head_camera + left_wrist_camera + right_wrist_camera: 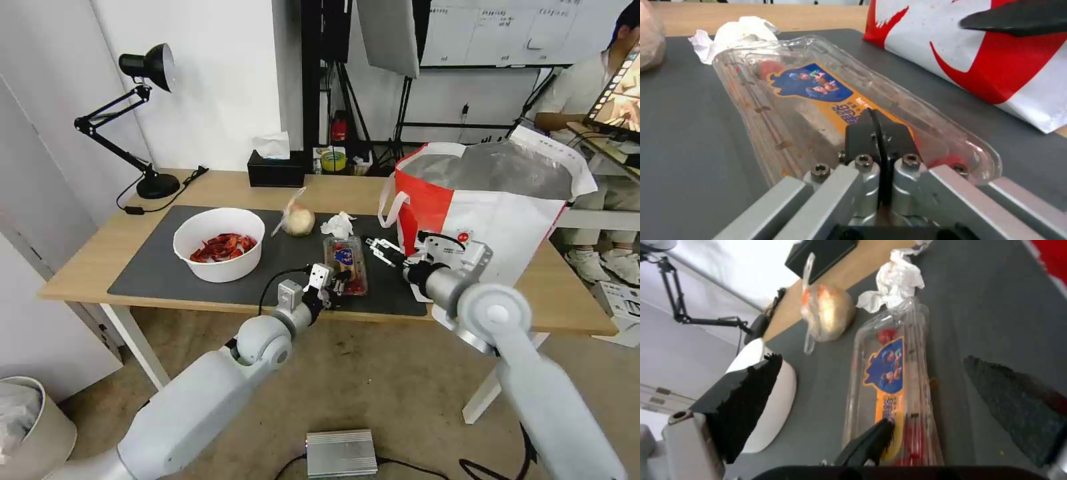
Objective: Pick up the trash from the table and place it into the takeout bag.
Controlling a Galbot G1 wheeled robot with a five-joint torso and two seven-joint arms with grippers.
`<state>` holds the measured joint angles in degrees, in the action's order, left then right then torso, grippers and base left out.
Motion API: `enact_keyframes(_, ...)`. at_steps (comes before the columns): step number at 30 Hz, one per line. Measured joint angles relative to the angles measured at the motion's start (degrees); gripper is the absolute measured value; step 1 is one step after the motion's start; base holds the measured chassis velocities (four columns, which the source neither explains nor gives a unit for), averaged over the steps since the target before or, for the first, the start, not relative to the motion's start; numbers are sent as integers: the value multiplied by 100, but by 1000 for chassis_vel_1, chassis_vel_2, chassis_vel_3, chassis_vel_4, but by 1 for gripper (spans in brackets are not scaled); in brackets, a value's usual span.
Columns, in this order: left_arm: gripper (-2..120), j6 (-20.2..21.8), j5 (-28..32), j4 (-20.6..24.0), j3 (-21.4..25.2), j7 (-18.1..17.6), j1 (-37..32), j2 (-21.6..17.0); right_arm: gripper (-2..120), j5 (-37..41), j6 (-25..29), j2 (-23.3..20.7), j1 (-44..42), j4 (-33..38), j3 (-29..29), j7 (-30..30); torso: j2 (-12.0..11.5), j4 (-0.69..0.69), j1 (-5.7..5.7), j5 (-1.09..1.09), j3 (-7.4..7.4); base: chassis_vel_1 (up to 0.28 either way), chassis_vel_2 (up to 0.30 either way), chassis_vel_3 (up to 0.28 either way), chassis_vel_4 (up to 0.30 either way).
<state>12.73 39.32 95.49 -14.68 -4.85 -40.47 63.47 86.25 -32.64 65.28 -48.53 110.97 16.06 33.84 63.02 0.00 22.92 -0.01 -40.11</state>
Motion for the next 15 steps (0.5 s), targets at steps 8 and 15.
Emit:
enact_keyframes(8, 0, -9, 27, 0, 45, 13, 0, -47, 100, -54, -135, 274, 330, -431, -226, 296, 0, 0, 0, 0, 0, 0, 0, 0, 0)
enact_keyframes(15, 0, -46, 23, -23, 59, 11, -40, -29, 100, -200, -233, 534, 635, -825, -394, 477, 0, 0, 0, 0, 1, 0, 0, 0, 0)
